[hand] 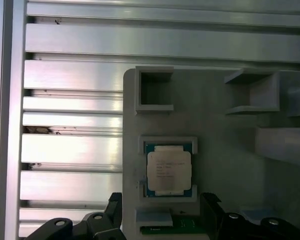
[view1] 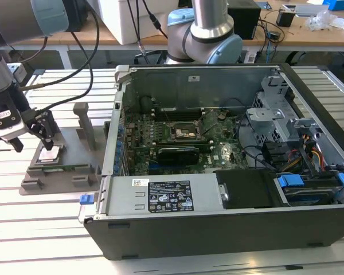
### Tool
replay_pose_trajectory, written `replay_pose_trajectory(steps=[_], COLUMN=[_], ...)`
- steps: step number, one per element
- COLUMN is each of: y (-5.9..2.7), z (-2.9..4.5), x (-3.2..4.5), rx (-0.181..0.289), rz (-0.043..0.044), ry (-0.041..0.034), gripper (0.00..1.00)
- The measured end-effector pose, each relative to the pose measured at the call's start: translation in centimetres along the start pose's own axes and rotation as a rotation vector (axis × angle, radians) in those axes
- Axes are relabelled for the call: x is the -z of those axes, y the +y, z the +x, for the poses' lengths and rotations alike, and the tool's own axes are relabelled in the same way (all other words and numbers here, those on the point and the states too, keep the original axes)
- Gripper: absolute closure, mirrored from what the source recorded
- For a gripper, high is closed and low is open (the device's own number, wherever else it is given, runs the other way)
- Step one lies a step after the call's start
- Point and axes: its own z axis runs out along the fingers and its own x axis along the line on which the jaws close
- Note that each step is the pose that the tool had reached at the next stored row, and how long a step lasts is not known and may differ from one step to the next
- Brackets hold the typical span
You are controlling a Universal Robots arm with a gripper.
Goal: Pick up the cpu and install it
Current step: 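Pick up the cpu and move it towards the insertion slot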
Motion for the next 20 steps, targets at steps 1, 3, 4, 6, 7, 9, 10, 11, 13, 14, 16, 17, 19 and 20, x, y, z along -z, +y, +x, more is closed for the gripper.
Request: replay_pose_trajectory(steps=[1,3,4,6,7,9,10,11,13,14,16,17,19,20], y=[0.0,0.0,0.0,-0.01,0.0,-0.01,-0.01,-0.01,-0.01,-0.02,-0.02,-0.02,-0.02,-0.02], z=[0.0,0.0,0.01,0.01,0.01,0.01,0.02,0.02,0.02,0.02,0.02,0.02,0.02,0.03], x=[-0.11,-0.32,-0.4,-0.56,-0.62,-0.78,-0.91,-1.02,-1.2,-1.25,-1.37,-1.42,-1.55,-1.61], rx=[0.0,0.0,0.0,0.0,0.0,0.0,0.0,0.0,0.0,0.0,0.0,0.0,0.0,0.0], rz=[0.0,0.0,0.0,0.0,0.0,0.0,0.0,0.0,0.0,0.0,0.0,0.0001,0.0,0.0001], ry=[0.0,0.0,0.0001,0.0,0.0,0.0001,0.0,0.0001,0.0,0.0,0.0001,0.0001,0.0,0.0001], gripper=[0.28,0.28,0.28,0.28,0.28,0.28,0.28,0.28,0.28,0.28,0.28,0.28,0.28,0.28])
